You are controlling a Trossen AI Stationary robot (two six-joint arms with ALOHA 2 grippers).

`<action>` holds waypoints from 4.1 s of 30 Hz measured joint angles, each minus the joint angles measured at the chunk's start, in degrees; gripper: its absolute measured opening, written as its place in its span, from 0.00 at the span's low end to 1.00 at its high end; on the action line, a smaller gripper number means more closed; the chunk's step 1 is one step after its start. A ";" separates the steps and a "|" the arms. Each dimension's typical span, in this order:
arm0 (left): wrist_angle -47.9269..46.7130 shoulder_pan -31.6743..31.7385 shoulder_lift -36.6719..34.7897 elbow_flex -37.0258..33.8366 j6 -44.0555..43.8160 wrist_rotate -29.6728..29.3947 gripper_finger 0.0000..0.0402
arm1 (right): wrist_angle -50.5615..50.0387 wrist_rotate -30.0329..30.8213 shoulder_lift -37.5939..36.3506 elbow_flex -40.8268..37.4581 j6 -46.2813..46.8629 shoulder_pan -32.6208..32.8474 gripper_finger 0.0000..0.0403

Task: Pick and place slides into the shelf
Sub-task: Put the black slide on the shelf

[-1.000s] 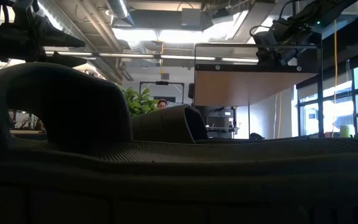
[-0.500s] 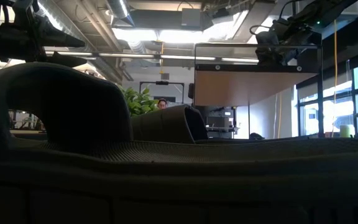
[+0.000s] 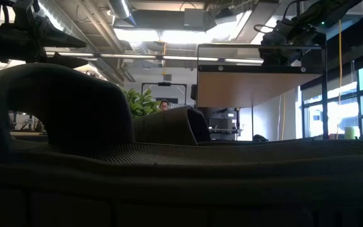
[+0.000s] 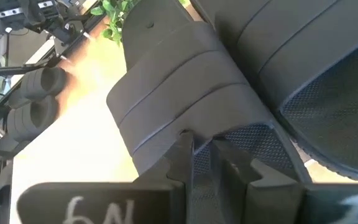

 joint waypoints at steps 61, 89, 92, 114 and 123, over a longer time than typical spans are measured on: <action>0.00 0.01 -0.01 0.01 0.13 -0.02 0.48 | -17.74 13.18 -0.09 11.17 -26.21 3.12 0.41; 0.00 0.02 -0.02 0.00 0.09 0.00 0.48 | -12.85 24.59 5.55 10.62 -26.37 8.80 0.41; 0.00 0.01 -0.01 0.01 0.11 -0.01 0.48 | -11.37 24.59 5.55 10.62 -25.98 8.80 0.41; 0.00 0.02 0.00 0.01 0.15 -0.02 0.48 | -12.42 27.47 5.51 10.75 -24.83 8.78 0.41; -0.02 0.02 -0.02 -0.02 0.17 -0.02 0.48 | -14.32 27.58 5.48 15.64 -24.85 8.78 0.41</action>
